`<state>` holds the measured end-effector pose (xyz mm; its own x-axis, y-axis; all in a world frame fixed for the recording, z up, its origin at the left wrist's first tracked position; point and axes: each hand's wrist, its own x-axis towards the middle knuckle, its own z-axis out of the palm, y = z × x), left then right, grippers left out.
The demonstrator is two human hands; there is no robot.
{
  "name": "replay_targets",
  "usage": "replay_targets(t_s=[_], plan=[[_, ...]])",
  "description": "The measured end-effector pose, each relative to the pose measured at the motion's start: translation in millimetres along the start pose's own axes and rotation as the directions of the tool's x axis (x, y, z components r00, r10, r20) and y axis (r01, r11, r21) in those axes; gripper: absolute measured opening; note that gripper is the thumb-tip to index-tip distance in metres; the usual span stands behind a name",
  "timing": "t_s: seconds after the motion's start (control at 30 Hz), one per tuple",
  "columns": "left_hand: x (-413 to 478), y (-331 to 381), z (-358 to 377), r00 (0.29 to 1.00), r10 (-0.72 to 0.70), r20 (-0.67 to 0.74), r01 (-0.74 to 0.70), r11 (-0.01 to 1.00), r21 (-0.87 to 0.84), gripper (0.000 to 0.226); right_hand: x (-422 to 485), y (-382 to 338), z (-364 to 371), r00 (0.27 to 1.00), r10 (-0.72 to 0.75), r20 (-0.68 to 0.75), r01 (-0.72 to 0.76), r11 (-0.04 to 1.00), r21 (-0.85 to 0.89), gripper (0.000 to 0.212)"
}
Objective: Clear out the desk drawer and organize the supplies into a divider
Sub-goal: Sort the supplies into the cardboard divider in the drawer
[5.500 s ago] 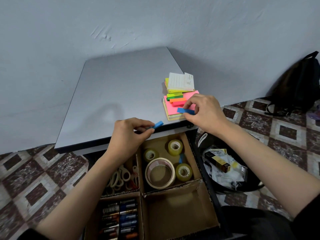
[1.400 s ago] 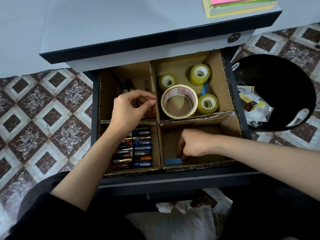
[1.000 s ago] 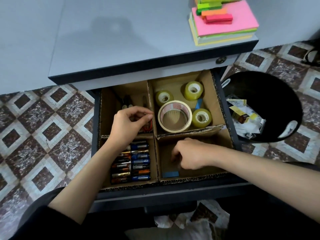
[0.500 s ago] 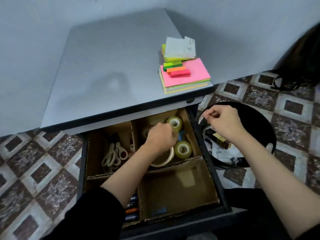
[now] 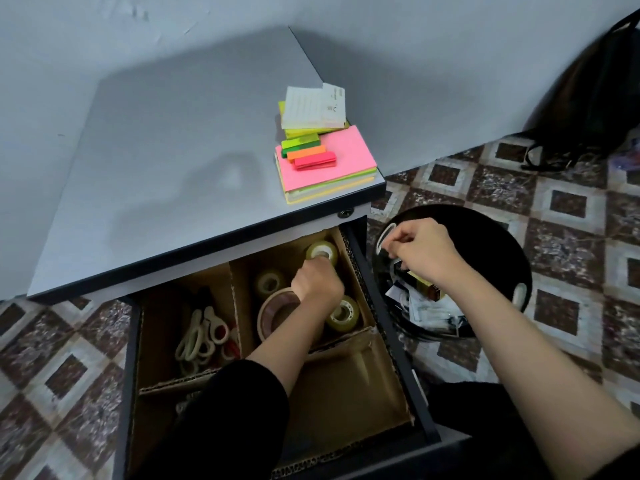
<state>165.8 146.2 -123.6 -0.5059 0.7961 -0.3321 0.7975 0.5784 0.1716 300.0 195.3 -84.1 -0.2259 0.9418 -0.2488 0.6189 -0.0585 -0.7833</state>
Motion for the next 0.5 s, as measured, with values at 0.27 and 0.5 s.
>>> replay_targets(t_s=[0.27,0.5], plan=[[-4.0,8.9,4.9,0.998,0.063,-0.013,-0.062,0.994,0.088,0.024,-1.7,-1.2,4.8,0.999,-0.013,0.048,0.014,1.0,-0.015,0.021],[1.4,10.3,3.6,1.0,0.001,0.002,-0.001,0.994,0.109,0.027,-0.9,-0.6,6.6,0.998,-0.016,0.068,0.016,1.0,-0.001,0.027]])
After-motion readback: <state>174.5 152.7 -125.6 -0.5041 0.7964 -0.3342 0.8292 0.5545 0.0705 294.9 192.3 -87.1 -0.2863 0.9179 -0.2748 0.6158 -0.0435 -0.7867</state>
